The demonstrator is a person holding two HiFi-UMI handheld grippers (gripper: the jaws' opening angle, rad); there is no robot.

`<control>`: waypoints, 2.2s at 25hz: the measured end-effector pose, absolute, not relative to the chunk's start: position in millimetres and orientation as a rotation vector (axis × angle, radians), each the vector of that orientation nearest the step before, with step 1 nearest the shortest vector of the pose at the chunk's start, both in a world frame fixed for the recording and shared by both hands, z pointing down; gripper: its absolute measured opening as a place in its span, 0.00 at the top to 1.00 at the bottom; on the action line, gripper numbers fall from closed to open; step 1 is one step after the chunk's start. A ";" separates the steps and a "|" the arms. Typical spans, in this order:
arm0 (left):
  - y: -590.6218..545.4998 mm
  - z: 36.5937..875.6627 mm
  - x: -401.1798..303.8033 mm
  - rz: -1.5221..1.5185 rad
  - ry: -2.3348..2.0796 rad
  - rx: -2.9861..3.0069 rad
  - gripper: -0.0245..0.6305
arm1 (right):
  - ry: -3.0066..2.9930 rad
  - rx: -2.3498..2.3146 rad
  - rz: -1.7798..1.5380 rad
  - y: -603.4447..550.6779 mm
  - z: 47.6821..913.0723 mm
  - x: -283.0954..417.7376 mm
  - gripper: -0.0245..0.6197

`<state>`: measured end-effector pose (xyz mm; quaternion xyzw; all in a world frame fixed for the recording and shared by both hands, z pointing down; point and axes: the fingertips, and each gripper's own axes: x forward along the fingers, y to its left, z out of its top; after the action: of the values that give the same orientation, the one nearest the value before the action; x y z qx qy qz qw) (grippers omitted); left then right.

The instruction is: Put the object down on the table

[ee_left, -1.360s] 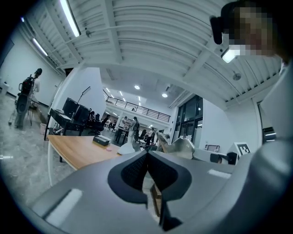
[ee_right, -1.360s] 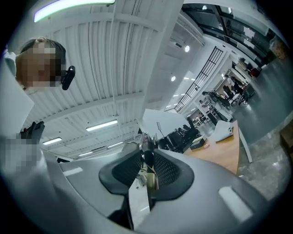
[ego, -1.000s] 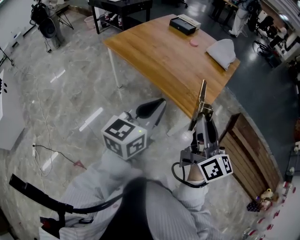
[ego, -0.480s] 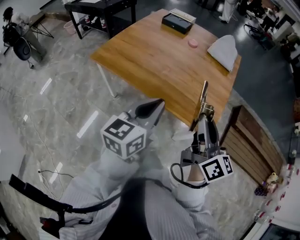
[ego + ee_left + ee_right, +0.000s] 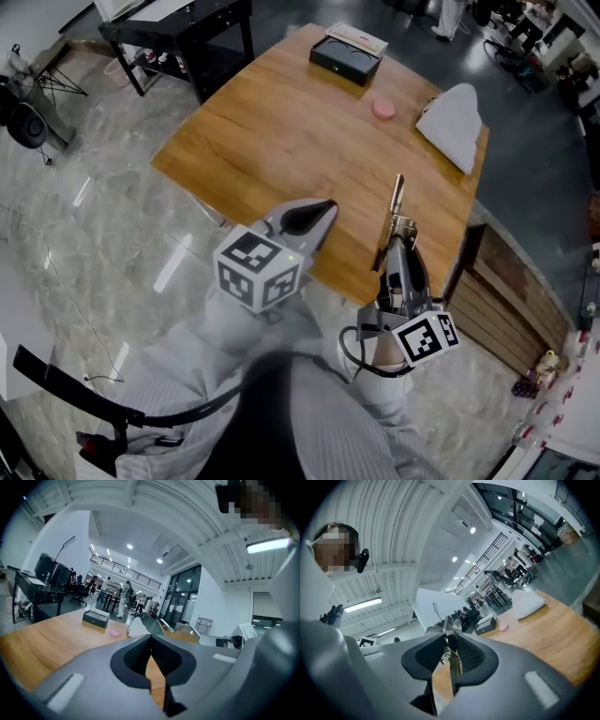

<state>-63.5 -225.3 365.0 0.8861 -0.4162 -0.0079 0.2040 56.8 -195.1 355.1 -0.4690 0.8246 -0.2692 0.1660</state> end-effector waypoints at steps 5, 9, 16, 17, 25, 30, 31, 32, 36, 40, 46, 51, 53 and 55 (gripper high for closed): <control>-295.1 376.4 -53.8 0.044 -1.100 2.469 0.96 | 2.380 -1.383 -0.772 -261.1 361.3 56.9 0.81; -336.7 397.1 -47.5 0.106 -1.049 2.453 0.96 | 2.369 -1.467 -0.819 -300.1 382.2 63.5 0.81; -390.2 438.3 -25.6 0.218 -0.906 2.422 0.96 | 2.428 -1.692 -0.881 -354.3 442.6 72.8 0.81; -394.6 445.3 -21.7 0.234 -0.888 2.413 0.96 | 2.471 -1.727 -0.879 -359.7 453.8 73.1 0.81; -401.9 499.6 -23.5 0.315 -0.817 2.319 0.96 | 3.143 -1.808 -0.607 -383.6 557.5 49.5 0.81; -399.7 519.9 -30.7 0.349 -0.806 2.274 0.96 | 3.394 -1.801 -0.353 -386.1 600.8 33.1 0.81; -398.6 522.1 -31.1 0.352 -0.801 2.270 0.96 | 3.414 -1.799 -0.329 -386.1 606.7 31.4 0.81; -397.0 523.7 -30.9 0.354 -0.795 2.268 0.96 | 3.430 -1.800 -0.315 -385.5 611.3 30.0 0.81; -390.7 525.0 -27.9 0.360 -0.774 2.270 0.96 | 3.451 -1.817 -0.308 -384.8 624.1 28.4 0.81; -384.1 525.9 -23.3 0.370 -0.749 2.276 0.96 | 3.433 -1.819 -0.392 -382.9 637.9 31.2 0.80; -381.0 525.2 -23.3 0.371 -0.757 2.274 0.96 | 3.413 -1.783 -0.450 -377.1 647.0 30.1 0.79; -378.6 520.8 -22.3 0.359 -0.758 2.279 0.96 | 3.418 -1.746 -0.481 -373.9 649.5 26.2 0.77; -376.8 518.0 -20.6 0.359 -0.757 2.286 0.96 | 3.428 -1.715 -0.520 -368.7 651.3 24.8 0.71; -374.9 514.3 -19.2 0.357 -0.756 2.296 0.96 | 3.415 -1.711 -0.537 -362.8 647.6 24.3 0.70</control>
<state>-19.2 -374.9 514.3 0.8830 -0.2906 0.1373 0.3419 24.3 -362.8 647.6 -0.4154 0.8293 -0.1303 -0.3502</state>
